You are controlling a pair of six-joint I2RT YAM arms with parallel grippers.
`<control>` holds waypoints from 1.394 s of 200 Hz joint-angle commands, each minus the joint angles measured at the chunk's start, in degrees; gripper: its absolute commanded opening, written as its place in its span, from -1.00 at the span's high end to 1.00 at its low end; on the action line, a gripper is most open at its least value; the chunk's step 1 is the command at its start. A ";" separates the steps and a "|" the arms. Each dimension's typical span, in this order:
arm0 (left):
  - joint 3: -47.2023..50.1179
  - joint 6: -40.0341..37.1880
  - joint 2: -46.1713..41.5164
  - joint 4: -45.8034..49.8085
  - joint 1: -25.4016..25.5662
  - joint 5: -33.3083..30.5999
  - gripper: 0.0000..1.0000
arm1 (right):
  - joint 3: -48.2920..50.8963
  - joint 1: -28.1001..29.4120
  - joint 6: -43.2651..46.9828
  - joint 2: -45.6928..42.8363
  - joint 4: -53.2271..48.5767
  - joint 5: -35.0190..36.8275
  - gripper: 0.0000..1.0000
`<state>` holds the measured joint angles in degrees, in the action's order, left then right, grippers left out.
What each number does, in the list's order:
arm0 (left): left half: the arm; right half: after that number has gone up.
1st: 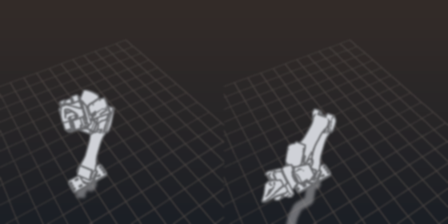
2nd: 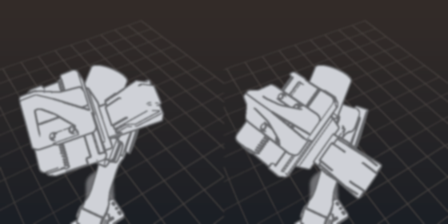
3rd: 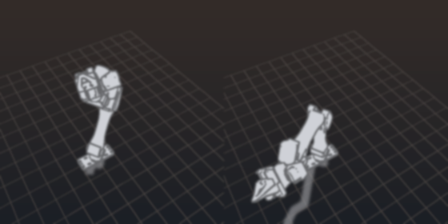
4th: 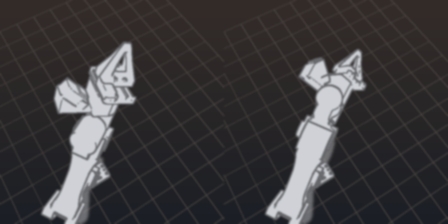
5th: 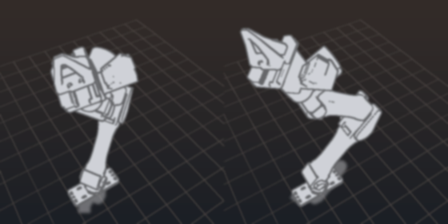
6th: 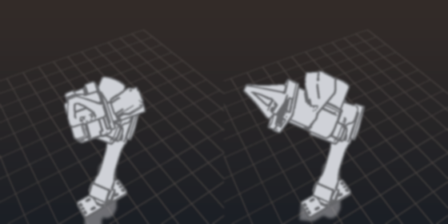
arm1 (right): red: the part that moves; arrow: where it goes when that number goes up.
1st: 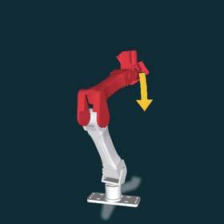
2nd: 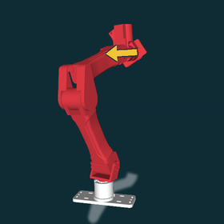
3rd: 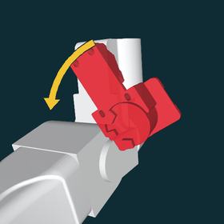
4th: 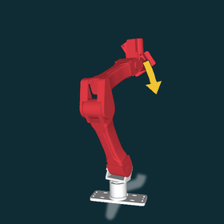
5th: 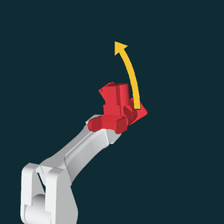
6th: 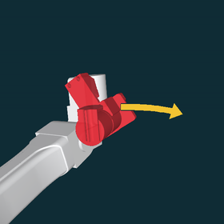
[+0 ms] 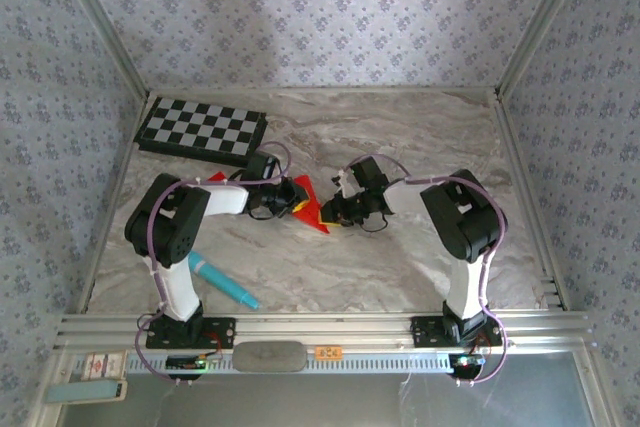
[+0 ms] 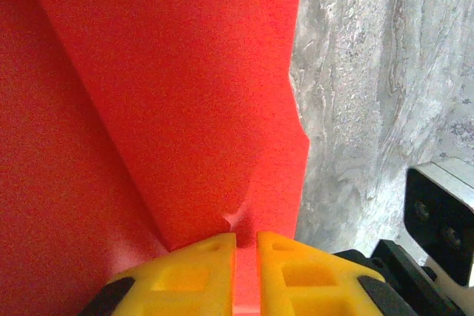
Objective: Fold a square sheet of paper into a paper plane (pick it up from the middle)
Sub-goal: Fourth fold the wing at the center of the table.
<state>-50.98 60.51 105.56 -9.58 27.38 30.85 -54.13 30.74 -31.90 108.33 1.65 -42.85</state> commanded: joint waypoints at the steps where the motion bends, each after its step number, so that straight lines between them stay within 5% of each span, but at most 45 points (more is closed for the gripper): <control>1: -1.29 -1.13 0.88 1.06 -0.04 0.92 0.70 | 0.60 -0.66 1.20 -3.65 -4.33 2.61 0.49; 94: -1.20 -1.28 0.88 1.15 -0.04 1.23 0.70 | -4.43 3.38 5.07 -5.25 -9.17 6.85 0.66; 279: -2.10 -1.36 1.66 1.76 -0.04 1.89 0.61 | -6.25 4.33 6.24 0.03 -13.54 10.42 0.67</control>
<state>-51.66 60.45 106.30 -8.75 27.38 31.97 -59.13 34.81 -26.89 107.09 -9.15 -33.69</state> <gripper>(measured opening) 0.192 0.167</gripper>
